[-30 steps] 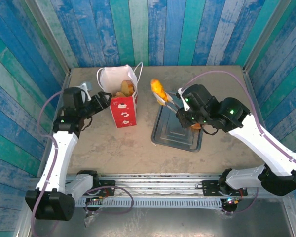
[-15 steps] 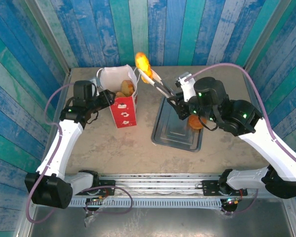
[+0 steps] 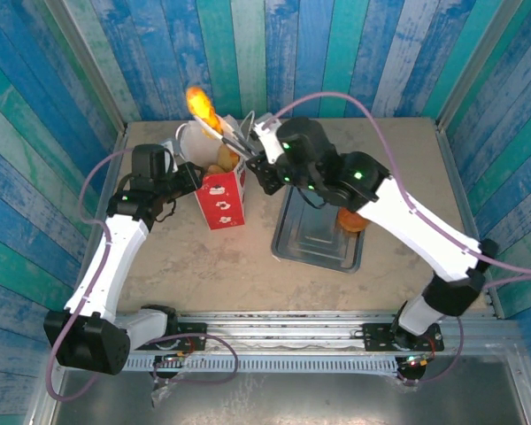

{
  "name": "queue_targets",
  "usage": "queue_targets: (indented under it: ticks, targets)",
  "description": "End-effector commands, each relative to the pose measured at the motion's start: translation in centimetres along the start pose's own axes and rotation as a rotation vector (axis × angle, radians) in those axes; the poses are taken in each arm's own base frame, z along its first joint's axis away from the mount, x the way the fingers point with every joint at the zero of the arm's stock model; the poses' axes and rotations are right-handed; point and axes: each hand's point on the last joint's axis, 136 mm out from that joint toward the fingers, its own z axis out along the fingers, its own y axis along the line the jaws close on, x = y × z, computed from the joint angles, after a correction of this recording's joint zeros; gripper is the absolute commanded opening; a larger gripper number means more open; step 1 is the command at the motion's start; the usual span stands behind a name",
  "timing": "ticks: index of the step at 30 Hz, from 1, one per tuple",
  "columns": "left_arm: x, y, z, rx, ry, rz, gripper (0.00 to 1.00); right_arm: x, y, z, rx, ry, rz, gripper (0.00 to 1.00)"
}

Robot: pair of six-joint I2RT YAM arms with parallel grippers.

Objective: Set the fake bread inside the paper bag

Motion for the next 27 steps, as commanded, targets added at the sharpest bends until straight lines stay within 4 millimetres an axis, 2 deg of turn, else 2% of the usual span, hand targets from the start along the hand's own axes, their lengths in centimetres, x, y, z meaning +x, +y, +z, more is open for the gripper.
queue_targets:
  ticks: [1,7,13,17,27]
  targets:
    - [-0.6,-1.0,-1.3,0.036,-0.03,0.018,0.43,0.1,0.2,1.2,0.028,0.043,-0.013,0.26]
    - [-0.2,-1.1,-1.5,0.047,-0.03,0.014,0.42,2.5,-1.6,4.1,0.156,0.171,-0.011,0.27]
    - [0.1,-0.9,-1.4,0.048,-0.034,0.007,0.42,4.1,-2.9,4.7,0.192,0.231,0.042,0.27]
    - [0.1,-0.7,-1.3,0.04,-0.036,0.009,0.42,5.4,-2.8,5.4,0.176,0.281,0.044,0.28]
    - [0.0,-0.7,-1.6,0.039,-0.045,0.011,0.42,6.0,-3.2,6.3,0.193,0.315,0.028,0.39]
